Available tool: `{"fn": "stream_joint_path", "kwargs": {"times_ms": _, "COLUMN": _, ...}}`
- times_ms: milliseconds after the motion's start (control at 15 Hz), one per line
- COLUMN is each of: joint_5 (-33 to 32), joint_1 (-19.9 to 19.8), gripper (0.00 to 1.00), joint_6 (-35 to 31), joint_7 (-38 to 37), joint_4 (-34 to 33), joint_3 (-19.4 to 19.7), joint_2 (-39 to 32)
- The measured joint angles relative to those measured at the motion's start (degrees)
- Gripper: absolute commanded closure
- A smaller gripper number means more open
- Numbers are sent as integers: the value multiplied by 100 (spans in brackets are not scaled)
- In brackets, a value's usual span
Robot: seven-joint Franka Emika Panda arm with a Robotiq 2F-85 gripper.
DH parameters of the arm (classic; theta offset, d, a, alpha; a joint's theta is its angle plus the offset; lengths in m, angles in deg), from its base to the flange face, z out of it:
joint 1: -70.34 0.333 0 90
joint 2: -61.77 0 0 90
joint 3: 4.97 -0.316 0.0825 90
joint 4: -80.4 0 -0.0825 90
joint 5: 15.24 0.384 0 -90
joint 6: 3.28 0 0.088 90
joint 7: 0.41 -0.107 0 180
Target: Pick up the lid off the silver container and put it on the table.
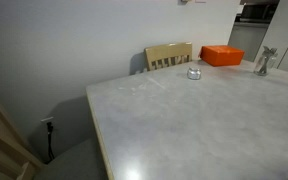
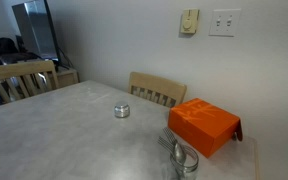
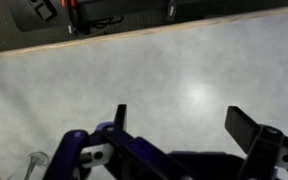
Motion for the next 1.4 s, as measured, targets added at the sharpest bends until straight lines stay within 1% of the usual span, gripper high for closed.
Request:
{"fn": "stream_joint_path", "kwargs": {"times_ms": 800, "joint_5": 0, "joint_1": 0, "gripper": 0, "joint_6": 4, "joint_7": 0, "joint_4": 65, "joint_3": 0, "joint_2": -2}}
{"fn": "stream_joint_path", "kwargs": {"times_ms": 1000, "joint_5": -7, "joint_1": 16, "gripper": 0, "joint_6": -10, "joint_7": -14, "joint_4": 34, "joint_3": -102, "joint_2": -12}}
{"fn": "stream_joint_path", "kwargs": {"times_ms": 1200, "joint_5": -312, "joint_1": -69, "gripper": 0, "joint_6": -391, "joint_7": -34, "joint_4": 32, "joint_3": -171, "joint_2": -162}}
{"fn": "stream_joint_path", "kwargs": {"times_ms": 1400, "joint_5": -883, "joint_1": -455, "gripper": 0, "joint_6": -1047, "joint_7": -3, "joint_4": -60, "joint_3": -33, "joint_2": -567}}
